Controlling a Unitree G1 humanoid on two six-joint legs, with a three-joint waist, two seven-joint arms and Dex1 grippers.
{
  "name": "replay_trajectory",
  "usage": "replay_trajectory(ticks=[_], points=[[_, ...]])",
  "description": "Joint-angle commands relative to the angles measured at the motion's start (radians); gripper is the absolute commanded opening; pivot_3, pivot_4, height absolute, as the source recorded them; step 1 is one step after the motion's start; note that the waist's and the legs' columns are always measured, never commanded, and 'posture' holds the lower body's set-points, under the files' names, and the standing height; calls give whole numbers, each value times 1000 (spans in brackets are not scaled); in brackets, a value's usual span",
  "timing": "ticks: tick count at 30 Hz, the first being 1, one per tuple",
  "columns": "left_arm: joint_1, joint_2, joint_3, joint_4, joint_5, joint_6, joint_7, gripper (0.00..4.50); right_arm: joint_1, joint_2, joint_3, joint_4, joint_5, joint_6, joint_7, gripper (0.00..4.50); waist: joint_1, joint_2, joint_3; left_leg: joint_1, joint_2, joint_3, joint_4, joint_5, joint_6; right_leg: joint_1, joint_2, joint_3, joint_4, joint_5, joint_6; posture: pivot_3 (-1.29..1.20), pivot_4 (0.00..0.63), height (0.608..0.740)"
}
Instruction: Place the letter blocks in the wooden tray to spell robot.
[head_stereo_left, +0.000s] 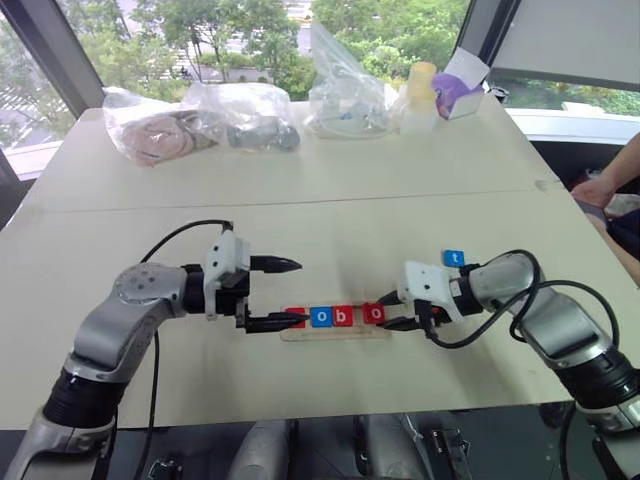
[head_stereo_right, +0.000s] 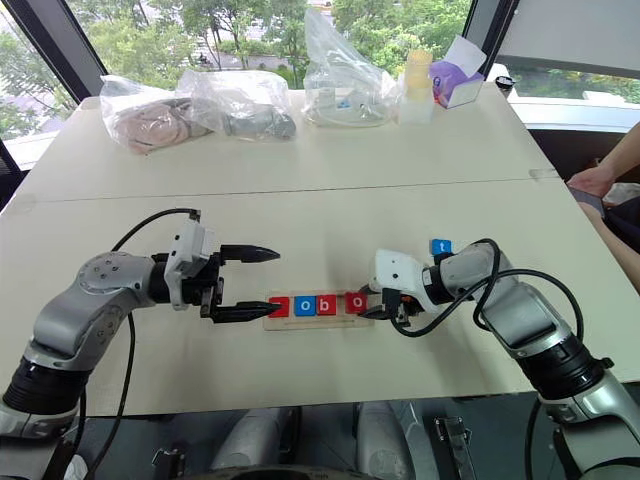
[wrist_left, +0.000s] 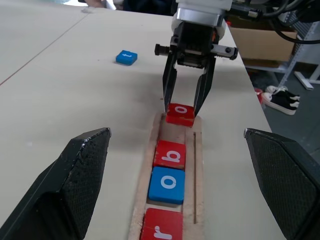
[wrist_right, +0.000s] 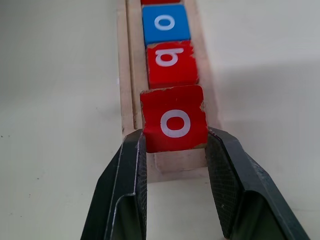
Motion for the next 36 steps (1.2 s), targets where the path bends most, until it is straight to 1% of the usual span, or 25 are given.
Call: replay_trajectory(ticks=[1,6,16,17,18,19,20,21,22,23,27,32,34,36], points=[[3,13,25,-42,-19,2,5,4500,-19,18,7,-14,-8,-10,-9,1091,0,0,0,0,0,0,0,0,0,0,0,0,0,0,0,0,150,740],[11,17,27,-52,-24,4,12,4500,-26,47,20,7,-27,-18,-28,1091,-1,0,0,0,0,0,0,0,0,0,0,0,0,0,0,0,150,740],[12,19,25,-54,-27,7,21,4500,-34,61,32,10,-37,-18,-34,1091,0,0,0,0,0,0,0,0,0,0,0,0,0,0,0,0,150,740],[11,18,25,-53,-26,7,22,4500,-35,62,32,9,-38,-18,-33,2101,0,0,0,0,0,0,0,0,0,0,0,0,0,0,0,0,150,740],[10,17,24,-52,-26,7,23,4500,-36,63,32,7,-37,-15,-31,2328,0,0,0,0,0,0,0,0,0,0,0,0,0,0,0,0,150,740],[9,16,23,-52,-26,7,25,4500,-37,63,31,3,-36,-12,-29,2775,-1,0,0,0,0,0,0,0,0,0,0,0,0,0,0,0,150,740],[9,16,23,-51,-26,7,25,4500,-38,64,31,0,-36,-9,-29,3375,-1,0,0,0,0,0,0,0,0,0,0,0,0,0,0,0,150,740],[9,16,23,-52,-26,8,26,4500,-38,64,30,-3,-35,-6,-28,3757,-1,0,0,0,0,0,0,0,0,0,0,0,0,0,0,0,150,740],[9,16,23,-52,-26,8,27,4500,-39,64,29,-6,-34,-3,-28,4378,-1,0,0,0,0,0,0,0,0,0,0,0,0,0,0,0,150,740],[9,15,23,-52,-26,8,28,4500,-40,64,28,-8,-33,-1,-26,4446,-1,0,0,0,0,0,0,0,0,0,0,0,0,0,0,0,150,740],[7,14,22,-50,-26,9,31,4500,-74,77,-21,-1,-19,25,-59,4446,-2,0,0,0,0,0,0,0,0,0,0,0,0,0,0,0,150,740],[9,12,22,-54,-32,11,36,4500,-122,102,-155,67,-14,98,-211,4446,0,0,0,0,0,0,0,0,0,0,0,0,0,0,0,0,150,740],[10,11,22,-55,-33,11,38,4500,-117,101,-192,68,8,139,-232,4446,3,0,0,0,0,0,0,0,0,0,0,0,0,0,0,0,150,740],[8,9,18,-52,-32,10,37,4500,-55,61,-219,35,17,126,-215,4446,4,0,0,0,0,0,-1,0,0,-1,0,0,0,0,0,0,150,740]])
